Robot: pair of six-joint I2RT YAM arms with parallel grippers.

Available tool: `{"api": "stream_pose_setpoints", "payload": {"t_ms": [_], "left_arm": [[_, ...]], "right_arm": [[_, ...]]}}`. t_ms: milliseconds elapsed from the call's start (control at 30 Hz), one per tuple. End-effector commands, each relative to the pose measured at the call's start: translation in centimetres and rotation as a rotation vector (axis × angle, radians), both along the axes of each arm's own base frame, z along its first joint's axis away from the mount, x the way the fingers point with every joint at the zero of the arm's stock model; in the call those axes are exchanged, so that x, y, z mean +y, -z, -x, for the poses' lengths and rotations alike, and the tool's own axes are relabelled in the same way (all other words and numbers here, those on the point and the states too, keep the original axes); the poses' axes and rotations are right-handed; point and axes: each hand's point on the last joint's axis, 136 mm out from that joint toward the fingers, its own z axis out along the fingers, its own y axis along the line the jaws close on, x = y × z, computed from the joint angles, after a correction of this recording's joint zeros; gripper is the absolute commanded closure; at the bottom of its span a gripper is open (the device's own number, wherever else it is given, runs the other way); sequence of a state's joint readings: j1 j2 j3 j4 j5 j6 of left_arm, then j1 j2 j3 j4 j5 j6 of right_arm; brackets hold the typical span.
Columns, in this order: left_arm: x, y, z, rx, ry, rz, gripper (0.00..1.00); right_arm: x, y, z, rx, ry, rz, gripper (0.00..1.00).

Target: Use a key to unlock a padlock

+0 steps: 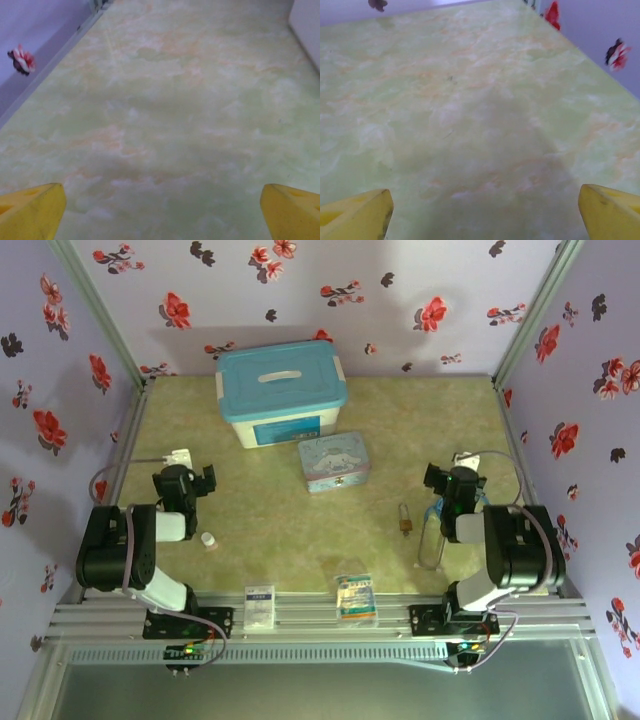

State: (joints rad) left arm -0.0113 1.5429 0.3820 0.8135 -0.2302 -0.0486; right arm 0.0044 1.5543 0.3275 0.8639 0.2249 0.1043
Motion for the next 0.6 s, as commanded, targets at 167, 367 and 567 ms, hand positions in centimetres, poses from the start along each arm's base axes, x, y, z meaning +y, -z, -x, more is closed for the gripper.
{"api": "stream_pose_setpoints", "payload": {"t_ms": [167, 367, 567], "left_arm": [[-1.7, -1.9, -1.3, -0.076, 0.108, -0.001, 0.0], [-1.7, -1.9, -1.3, -0.076, 0.108, 0.0, 0.0], [-1.7, -1.9, -1.3, -0.076, 0.107, -0.002, 0.0]], "right_arm": [[1.0, -2.4, -2.1, -0.063, -0.053, -0.02, 0.01], [1.1, -2.5, -2.2, -0.075, -0.061, -0.016, 0.01], [1.4, -2.3, -2.5, -0.061, -0.08, -0.018, 0.01]]}}
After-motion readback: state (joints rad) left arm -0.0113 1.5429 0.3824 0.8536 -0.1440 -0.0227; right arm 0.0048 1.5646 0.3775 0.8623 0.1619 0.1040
